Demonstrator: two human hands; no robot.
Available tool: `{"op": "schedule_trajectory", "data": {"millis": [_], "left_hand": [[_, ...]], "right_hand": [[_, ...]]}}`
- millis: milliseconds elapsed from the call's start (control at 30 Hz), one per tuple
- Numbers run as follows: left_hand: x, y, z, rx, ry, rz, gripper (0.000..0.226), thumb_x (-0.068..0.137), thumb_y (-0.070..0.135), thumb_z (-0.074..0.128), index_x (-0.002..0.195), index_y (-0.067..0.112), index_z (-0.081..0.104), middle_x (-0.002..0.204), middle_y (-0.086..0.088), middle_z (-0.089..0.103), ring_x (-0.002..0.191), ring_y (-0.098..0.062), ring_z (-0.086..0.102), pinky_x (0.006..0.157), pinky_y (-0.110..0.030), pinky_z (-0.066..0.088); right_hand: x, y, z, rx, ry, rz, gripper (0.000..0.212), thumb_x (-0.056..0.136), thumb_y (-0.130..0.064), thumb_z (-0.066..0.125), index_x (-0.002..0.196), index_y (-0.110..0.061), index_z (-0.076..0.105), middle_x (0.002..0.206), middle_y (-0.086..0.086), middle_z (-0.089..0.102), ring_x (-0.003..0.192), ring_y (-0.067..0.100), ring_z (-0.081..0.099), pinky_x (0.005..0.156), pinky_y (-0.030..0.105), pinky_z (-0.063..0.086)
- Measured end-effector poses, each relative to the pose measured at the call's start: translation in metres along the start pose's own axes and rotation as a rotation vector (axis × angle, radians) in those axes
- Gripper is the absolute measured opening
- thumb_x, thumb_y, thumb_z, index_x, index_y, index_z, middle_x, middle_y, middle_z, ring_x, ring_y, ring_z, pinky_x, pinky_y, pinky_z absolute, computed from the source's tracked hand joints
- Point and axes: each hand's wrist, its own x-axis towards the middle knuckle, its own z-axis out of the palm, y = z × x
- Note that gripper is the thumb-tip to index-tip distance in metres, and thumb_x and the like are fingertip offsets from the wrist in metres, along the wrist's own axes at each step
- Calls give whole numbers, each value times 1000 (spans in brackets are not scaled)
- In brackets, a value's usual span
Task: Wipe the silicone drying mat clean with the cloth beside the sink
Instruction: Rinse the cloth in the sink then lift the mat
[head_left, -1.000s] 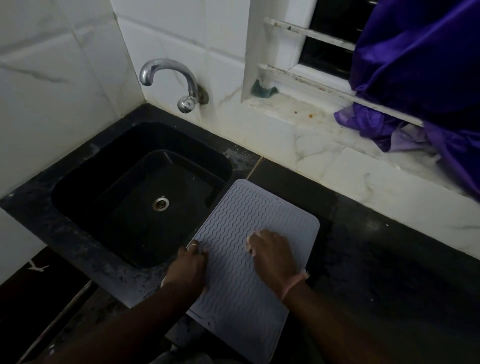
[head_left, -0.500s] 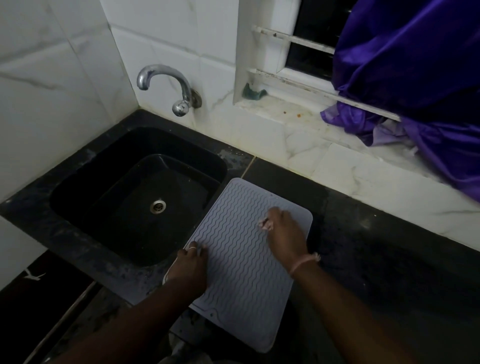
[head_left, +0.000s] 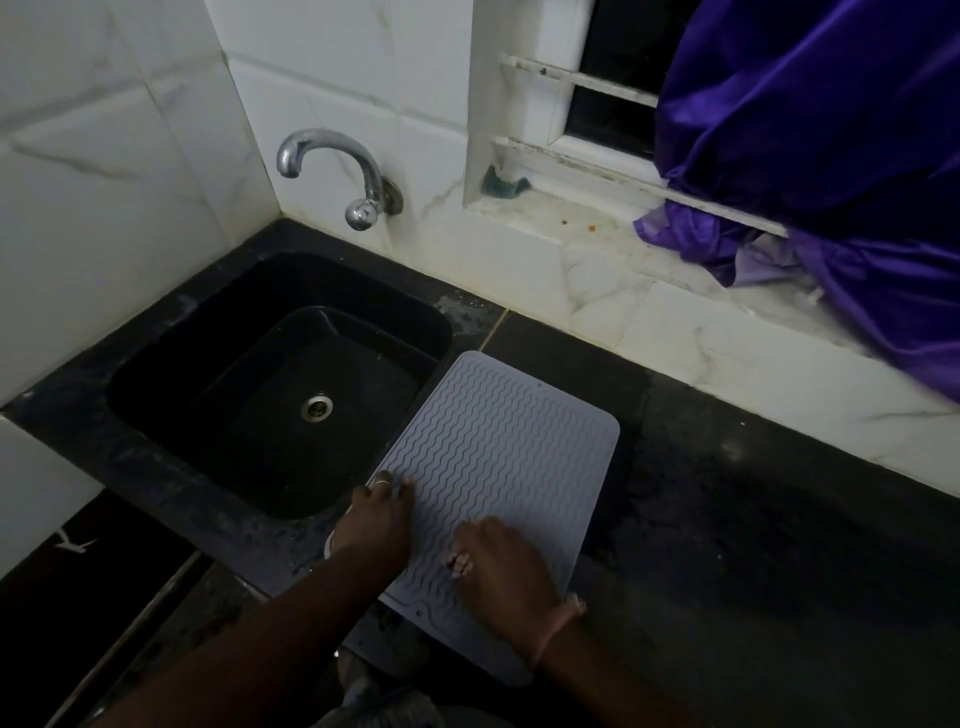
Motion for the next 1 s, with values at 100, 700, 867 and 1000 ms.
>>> {"op": "schedule_trajectory", "data": {"millis": [100,700,867,1000], "left_hand": [[-2,0,2,-48,2,-18,81,97,34,62,163,28,14,168,-11,10,149,-36,23,112,-44,41],[-63,32,-40,-1739,43,-190,34,89,2,71,122,9,65,107,-10,78,100,-27,75,89,-46,59],[-53,19,-64,-1600,-145,-134,35,92,29,72,119,7,70,110,-13,77,105,-29,74,102,-52,53],[-34,-5,-67,-1423,-478,-178,64,79,47,81,126,7,68,122,-21,71,113,-36,68,93,-50,56]], "right_hand": [[-6,-11,-11,369,-112,93,15,88,-35,67,99,-30,59,102,-7,65,95,11,62,80,35,54],[-7,-21,-55,1316,108,512,59,80,-10,79,134,-23,59,117,0,72,104,17,72,83,31,61],[2,-34,-80,1591,-89,538,23,99,-13,60,113,-1,73,107,18,76,102,31,74,95,46,57],[13,-40,-75,1633,-78,545,30,106,-13,46,122,-1,68,116,17,74,111,29,71,104,46,53]]}}
